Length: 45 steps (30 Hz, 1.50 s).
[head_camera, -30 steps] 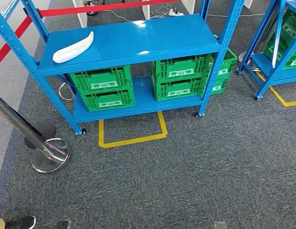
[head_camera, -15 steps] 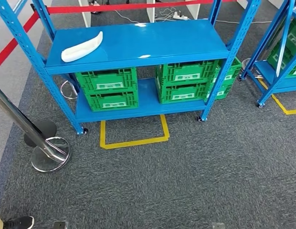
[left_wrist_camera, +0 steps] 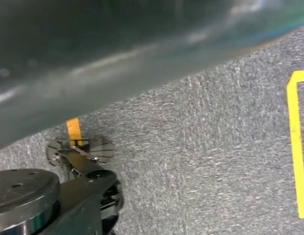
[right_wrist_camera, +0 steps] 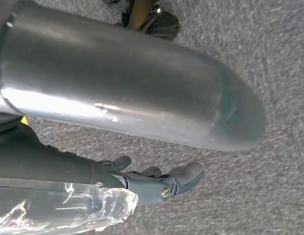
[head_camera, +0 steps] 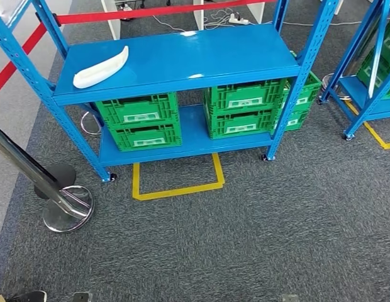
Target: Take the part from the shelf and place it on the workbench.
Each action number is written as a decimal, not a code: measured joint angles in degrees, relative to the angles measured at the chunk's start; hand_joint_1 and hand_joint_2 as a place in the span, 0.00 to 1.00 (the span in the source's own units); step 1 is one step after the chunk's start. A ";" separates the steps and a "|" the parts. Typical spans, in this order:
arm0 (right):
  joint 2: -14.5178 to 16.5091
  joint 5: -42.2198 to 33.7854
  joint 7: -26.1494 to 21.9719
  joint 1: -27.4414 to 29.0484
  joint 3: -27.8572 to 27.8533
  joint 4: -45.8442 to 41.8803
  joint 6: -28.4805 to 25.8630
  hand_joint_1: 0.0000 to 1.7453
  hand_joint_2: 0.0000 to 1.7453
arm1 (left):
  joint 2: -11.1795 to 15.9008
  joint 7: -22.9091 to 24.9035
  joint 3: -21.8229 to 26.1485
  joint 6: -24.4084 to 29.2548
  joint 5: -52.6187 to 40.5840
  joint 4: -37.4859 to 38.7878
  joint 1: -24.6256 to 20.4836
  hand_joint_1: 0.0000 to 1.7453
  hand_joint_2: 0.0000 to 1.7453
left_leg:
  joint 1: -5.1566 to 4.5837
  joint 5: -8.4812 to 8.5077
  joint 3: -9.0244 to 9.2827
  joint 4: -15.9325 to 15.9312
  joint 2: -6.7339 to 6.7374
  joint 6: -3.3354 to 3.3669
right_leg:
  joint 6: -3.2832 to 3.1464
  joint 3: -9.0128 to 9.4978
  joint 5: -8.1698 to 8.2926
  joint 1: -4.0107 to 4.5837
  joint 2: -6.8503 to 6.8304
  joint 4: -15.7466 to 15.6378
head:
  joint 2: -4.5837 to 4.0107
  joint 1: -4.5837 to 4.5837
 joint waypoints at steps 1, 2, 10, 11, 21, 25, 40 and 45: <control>0.01 0.01 0.00 -0.04 -0.03 -0.01 0.02 0.00 0.00 | 0.00 0.00 0.00 0.00 0.00 -0.01 -0.01 0.00 0.00 | 0.09 -1.69 -2.12 4.00 0.04 -0.26 | -0.21 0.10 -0.14 0.00 -0.07 -0.01 | 0.00 -0.08; 0.01 0.02 0.01 -0.04 -0.08 -0.02 0.03 0.00 0.00 | 0.00 0.00 0.00 0.00 0.01 -0.01 0.03 0.00 0.00 | 0.19 -3.01 -4.32 7.93 0.05 -0.42 | -0.33 0.20 -0.28 0.01 -0.11 0.00 | 0.00 -0.10; 0.28 0.02 0.00 0.05 -0.23 -0.15 0.10 0.00 0.00 | 0.25 0.01 0.00 0.00 0.02 -0.07 0.16 0.00 0.00 | -0.39 5.63 -0.67 -4.11 0.41 1.63 | 0.51 1.68 -1.70 0.26 -0.07 -0.12 | 0.00 -0.02; 0.31 0.02 -0.01 0.05 -0.23 -0.16 0.11 0.00 0.00 | 0.25 0.01 0.00 0.00 0.02 -0.10 0.18 0.00 0.00 | -0.47 5.43 -0.57 -4.61 0.40 1.78 | 0.84 1.78 -1.71 0.30 -0.15 -0.25 | 0.00 -0.06; 0.34 0.02 0.00 0.16 -0.25 -0.27 0.10 0.00 0.00 | 0.01 0.00 0.00 -0.02 0.04 -0.25 0.37 0.00 0.00 | -0.01 4.65 1.73 -6.20 0.26 2.62 | 2.55 -6.13 -3.42 0.20 0.02 11.30 | 0.00 0.19; 0.34 0.02 0.00 0.03 -0.24 -0.28 0.13 0.00 0.00 | -0.05 0.00 0.00 -0.02 0.04 -0.25 0.26 0.00 0.00 | -0.33 3.54 2.58 -5.75 0.11 1.54 | 1.75 -0.73 0.50 0.28 0.21 0.47 | 0.00 0.15; 0.63 0.48 -0.08 0.48 -0.38 -1.06 0.77 0.00 0.00 | 0.15 0.00 -0.01 -0.02 -0.17 -0.37 0.26 0.00 0.00 | -0.21 5.47 -0.44 -3.85 0.34 1.38 | 0.41 1.40 -1.33 0.38 0.12 0.08 | 0.00 -0.39; 0.72 0.99 -0.07 0.45 -0.43 -1.46 0.93 0.00 0.00 | 0.13 -0.02 -0.02 -0.01 -0.18 -0.39 0.39 0.00 0.00 | 0.12 5.33 0.63 -5.96 0.34 2.21 | 1.79 0.16 -3.18 0.37 0.03 2.55 | 0.00 -0.16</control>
